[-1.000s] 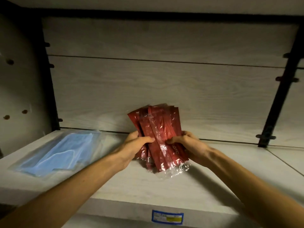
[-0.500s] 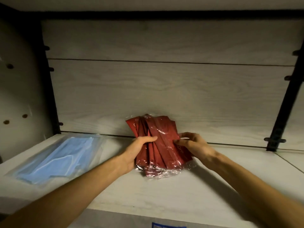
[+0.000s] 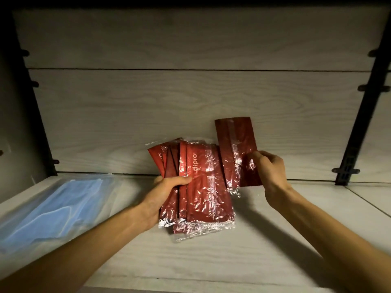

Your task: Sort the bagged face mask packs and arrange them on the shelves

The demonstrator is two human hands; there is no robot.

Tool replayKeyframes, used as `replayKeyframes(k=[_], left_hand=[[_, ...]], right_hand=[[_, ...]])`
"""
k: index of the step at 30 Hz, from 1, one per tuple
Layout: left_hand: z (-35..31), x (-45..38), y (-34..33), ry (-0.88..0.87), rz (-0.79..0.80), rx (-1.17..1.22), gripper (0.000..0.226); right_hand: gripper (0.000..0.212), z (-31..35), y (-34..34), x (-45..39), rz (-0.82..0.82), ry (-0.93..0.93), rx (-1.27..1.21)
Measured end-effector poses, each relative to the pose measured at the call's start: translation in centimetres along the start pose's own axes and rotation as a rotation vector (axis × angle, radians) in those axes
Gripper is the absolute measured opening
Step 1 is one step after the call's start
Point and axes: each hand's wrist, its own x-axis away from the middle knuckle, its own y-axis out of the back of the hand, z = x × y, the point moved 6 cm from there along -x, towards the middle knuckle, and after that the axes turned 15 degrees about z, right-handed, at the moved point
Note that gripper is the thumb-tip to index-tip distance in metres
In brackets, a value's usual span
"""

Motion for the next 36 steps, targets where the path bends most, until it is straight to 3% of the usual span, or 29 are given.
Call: replayKeyframes(k=[3, 6, 9, 12, 17, 26, 31, 36], left_hand=[[-0.4, 0.2, 0.1, -0.027, -0.017, -0.027, 0.053], [-0.4, 0.3, 0.5, -0.021, -0.032, -0.064, 0.057], [-0.5, 0.4, 1.0, -0.031, -0.052, -0.067, 0.063], [-0.7, 0.5, 0.6, -0.042, -0.035, -0.045, 0.056], [-0.8, 0.5, 0.4, -0.032, -0.021, -0.058, 0.041], [-0.4, 0.2, 1.4, -0.037, -0.039, -0.128, 0.047], [0.1, 0.1, 1.6, -0.012, -0.044, -0.122, 0.063], [0.1, 0.2, 1.5, -0.003, -0.043, -0.124, 0.058]], right_hand=[[0.015, -0.5, -0.8, 0.1, 0.098, -0.092, 0.02], [0.007, -0.2, -1.8, 0.4, 0.159, -0.072, 0.11], [0.012, -0.4, -2.2, 0.5, 0.199, -0.102, 0.102], [0.022, -1.2, -2.8, 1.1, 0.316, -0.188, 0.028], [0.018, -1.5, -3.7, 1.7, 0.426, -0.25, -0.012], [0.036, -1.7, -3.4, 1.8, 0.355, -0.256, 0.083], [0.024, -1.5, -2.8, 1.6, 0.323, -0.243, 0.242], [0.015, -1.2, -2.6, 1.4, 0.332, -0.195, 0.219]])
